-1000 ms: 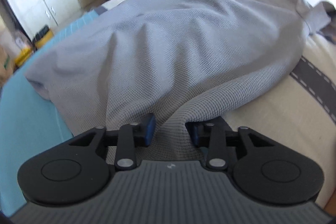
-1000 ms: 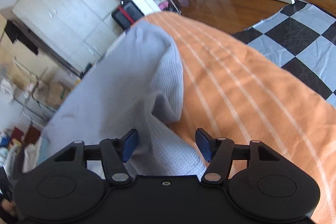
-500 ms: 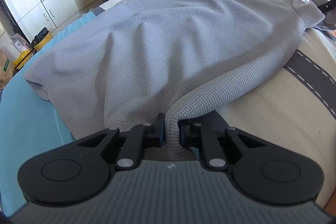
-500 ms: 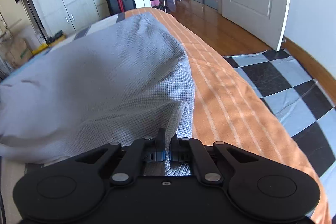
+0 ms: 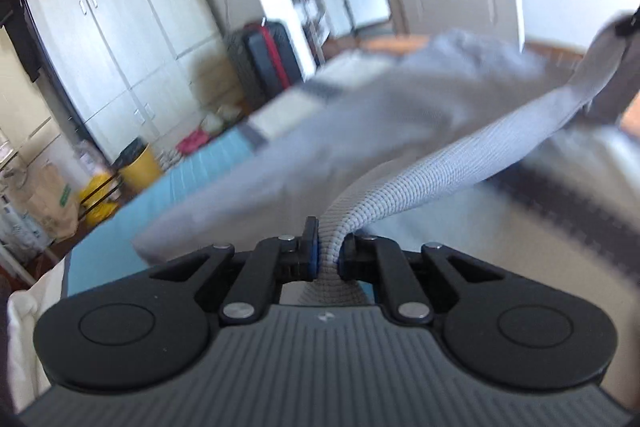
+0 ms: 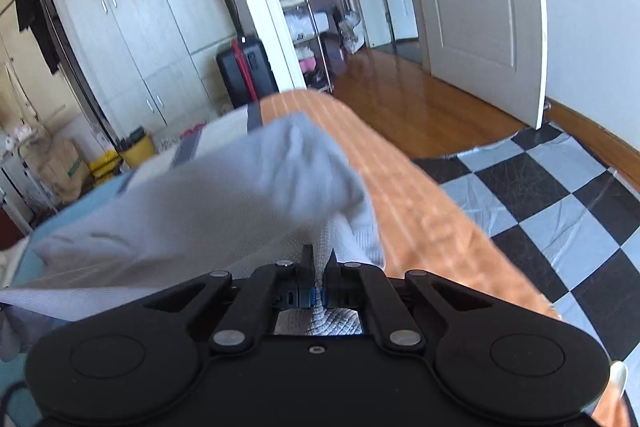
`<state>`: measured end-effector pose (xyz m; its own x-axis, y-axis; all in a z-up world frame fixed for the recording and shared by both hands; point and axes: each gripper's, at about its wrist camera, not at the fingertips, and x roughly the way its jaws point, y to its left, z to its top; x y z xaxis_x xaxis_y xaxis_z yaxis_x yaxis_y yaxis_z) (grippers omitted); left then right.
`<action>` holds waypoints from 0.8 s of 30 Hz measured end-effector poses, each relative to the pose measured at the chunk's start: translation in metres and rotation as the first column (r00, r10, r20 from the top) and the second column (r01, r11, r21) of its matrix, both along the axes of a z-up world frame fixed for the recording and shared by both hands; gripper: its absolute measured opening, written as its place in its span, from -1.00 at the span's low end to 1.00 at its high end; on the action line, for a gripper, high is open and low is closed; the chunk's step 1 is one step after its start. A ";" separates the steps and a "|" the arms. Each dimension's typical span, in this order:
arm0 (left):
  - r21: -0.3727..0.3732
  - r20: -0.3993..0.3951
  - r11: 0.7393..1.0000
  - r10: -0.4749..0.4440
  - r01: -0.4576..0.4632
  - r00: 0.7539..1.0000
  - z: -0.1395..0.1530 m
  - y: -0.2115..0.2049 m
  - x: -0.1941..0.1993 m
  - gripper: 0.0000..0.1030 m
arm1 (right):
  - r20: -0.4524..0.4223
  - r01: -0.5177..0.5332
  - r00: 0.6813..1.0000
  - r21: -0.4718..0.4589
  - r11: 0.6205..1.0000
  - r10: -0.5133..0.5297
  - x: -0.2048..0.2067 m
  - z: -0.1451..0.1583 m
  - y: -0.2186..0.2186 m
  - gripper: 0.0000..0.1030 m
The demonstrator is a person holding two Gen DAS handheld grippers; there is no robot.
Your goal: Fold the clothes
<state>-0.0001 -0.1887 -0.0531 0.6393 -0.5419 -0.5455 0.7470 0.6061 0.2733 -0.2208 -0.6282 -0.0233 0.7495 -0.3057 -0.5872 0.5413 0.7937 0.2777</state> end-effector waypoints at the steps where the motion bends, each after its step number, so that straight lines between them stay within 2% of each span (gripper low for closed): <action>1: -0.033 0.009 0.999 -0.012 0.012 1.000 0.014 0.005 -0.007 -0.85 | 0.016 -0.007 1.000 0.006 1.000 0.007 -0.008 0.014 0.002 -0.92; 3: -0.069 0.109 0.997 -0.023 0.031 0.994 0.035 0.017 -0.031 -0.85 | 0.053 -0.026 0.998 0.025 0.999 0.025 -0.028 0.039 0.007 -0.92; 5: -0.053 0.236 0.997 -0.047 0.061 0.971 0.050 0.031 -0.059 -0.85 | 0.085 -0.049 0.995 0.045 0.998 0.045 -0.052 0.059 0.016 -0.92; 6: -0.060 0.248 0.996 -0.053 0.070 0.967 0.057 0.039 -0.066 -0.85 | 0.096 -0.057 0.994 0.050 0.997 0.052 -0.064 0.066 0.021 -0.92; 7: -0.076 0.222 0.994 -0.056 0.074 0.973 0.061 0.048 -0.069 -0.85 | 0.104 -0.064 0.993 0.063 0.996 0.057 -0.073 0.071 0.024 -0.92; 9: -0.090 0.106 0.993 -0.062 0.072 0.992 0.062 0.060 -0.063 -0.85 | 0.104 -0.084 0.992 0.114 0.990 0.072 -0.083 0.072 0.024 -0.92; 12: -0.076 -0.078 0.996 -0.055 0.049 0.995 0.038 0.059 -0.034 -0.85 | 0.002 -0.072 0.997 0.217 0.973 0.073 -0.062 0.039 0.011 -0.92; 15: -0.017 -0.160 0.999 -0.030 0.027 0.987 0.008 0.028 0.026 -0.85 | -0.132 -0.077 0.983 0.314 0.946 0.124 0.011 -0.005 -0.016 -0.92; 16: 0.011 -0.157 1.000 -0.009 0.011 0.988 0.005 0.010 0.054 -0.85 | -0.173 -0.081 0.974 0.331 0.940 0.145 0.040 -0.016 -0.026 -0.92; 17: 0.035 -0.149 0.999 0.014 -0.009 0.989 0.005 -0.008 0.082 -0.84 | -0.220 -0.078 0.964 0.288 0.954 0.146 0.078 -0.013 -0.035 -0.92; 18: 0.023 -0.098 0.998 0.056 -0.054 0.994 0.025 -0.025 0.109 -0.84 | -0.248 -0.077 0.959 0.241 0.968 0.138 0.112 -0.004 -0.043 -0.92; 20: -0.011 0.006 0.990 0.142 -0.141 0.990 0.067 -0.057 0.162 -0.84 | -0.119 -0.061 0.990 0.104 0.993 0.073 0.152 0.068 -0.053 -0.92; 21: -0.067 0.088 0.984 0.171 -0.166 0.981 0.106 -0.068 0.178 -0.85 | -0.051 -0.045 0.998 0.036 0.998 0.047 0.172 0.104 -0.058 -0.93; 22: -0.118 0.152 0.978 0.189 -0.172 0.970 0.144 -0.073 0.186 -0.84 | 0.023 -0.026 0.999 -0.026 0.999 0.027 0.189 0.141 -0.062 -0.93; 24: -0.211 0.249 0.961 0.231 -0.180 0.941 0.211 -0.074 0.192 -0.85 | 0.174 0.023 0.985 -0.113 0.993 -0.003 0.187 0.224 -0.050 -0.93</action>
<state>0.1924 -0.2624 0.1584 0.8559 -0.4570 -0.2421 0.5149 0.7969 0.3160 -0.0336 -0.6779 0.2005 0.8326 -0.3735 -0.4090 0.5032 0.8188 0.2764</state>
